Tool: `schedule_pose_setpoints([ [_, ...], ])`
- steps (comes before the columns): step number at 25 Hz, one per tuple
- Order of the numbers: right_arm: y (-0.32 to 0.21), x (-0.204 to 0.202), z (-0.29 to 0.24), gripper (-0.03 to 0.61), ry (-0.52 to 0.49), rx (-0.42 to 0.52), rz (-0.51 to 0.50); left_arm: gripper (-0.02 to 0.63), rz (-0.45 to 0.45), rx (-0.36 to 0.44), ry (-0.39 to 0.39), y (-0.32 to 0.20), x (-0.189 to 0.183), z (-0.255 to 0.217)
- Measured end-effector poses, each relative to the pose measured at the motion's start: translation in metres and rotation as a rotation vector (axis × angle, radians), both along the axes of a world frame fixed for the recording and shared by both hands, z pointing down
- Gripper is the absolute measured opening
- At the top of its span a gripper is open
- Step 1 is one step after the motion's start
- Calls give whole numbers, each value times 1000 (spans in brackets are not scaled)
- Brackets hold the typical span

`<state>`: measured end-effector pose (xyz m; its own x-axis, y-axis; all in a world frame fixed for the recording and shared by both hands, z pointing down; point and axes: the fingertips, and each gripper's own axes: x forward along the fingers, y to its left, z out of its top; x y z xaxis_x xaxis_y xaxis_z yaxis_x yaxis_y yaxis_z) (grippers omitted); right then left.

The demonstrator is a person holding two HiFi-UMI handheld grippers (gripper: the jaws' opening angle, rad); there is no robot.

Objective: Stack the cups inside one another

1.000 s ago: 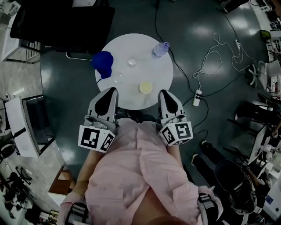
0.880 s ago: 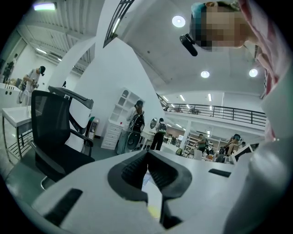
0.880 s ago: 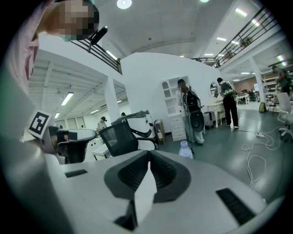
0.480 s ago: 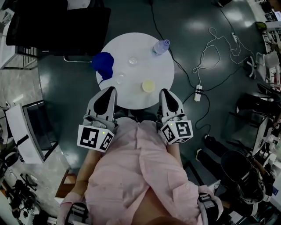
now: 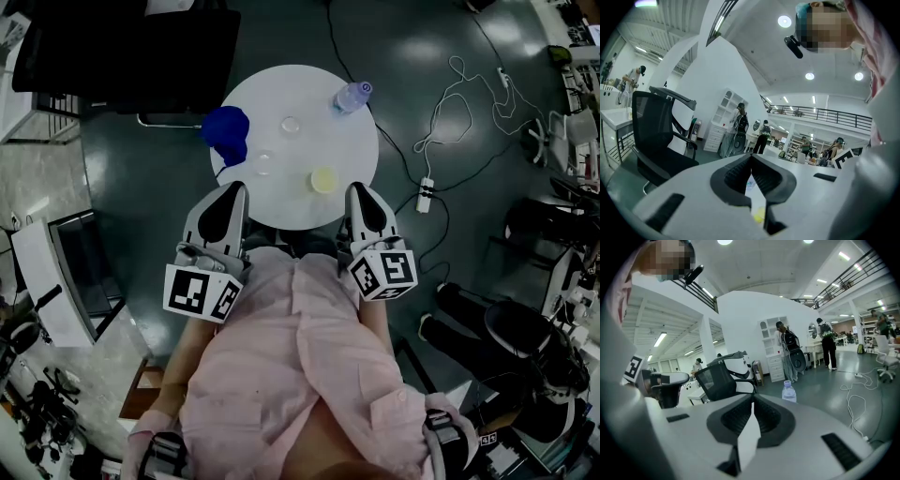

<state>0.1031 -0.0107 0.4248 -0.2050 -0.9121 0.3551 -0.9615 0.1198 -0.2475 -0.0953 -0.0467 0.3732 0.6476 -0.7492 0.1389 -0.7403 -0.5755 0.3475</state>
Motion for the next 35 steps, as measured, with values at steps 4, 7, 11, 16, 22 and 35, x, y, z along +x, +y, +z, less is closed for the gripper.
schedule_pose_setpoints([
  [4,-5,-2,4,34,3,-16,-2,18,-8,-6,5,-4,-4,3],
  [7,-8,-4,5,34,3,-25,-3,18,-10,-7,9,-8,-4,2],
  [11,-8,-3,6,34,10,-37,-6,18,-4,-10,13,-11,1,2],
  [16,-10,8,17,35,12,-70,15,18,8,-18,15,-14,9,3],
  [22,-13,20,32,35,-12,-114,47,18,29,-21,11,-17,18,2],
  [35,-18,28,62,88,27,-197,37,18,55,-26,8,-19,34,1],
])
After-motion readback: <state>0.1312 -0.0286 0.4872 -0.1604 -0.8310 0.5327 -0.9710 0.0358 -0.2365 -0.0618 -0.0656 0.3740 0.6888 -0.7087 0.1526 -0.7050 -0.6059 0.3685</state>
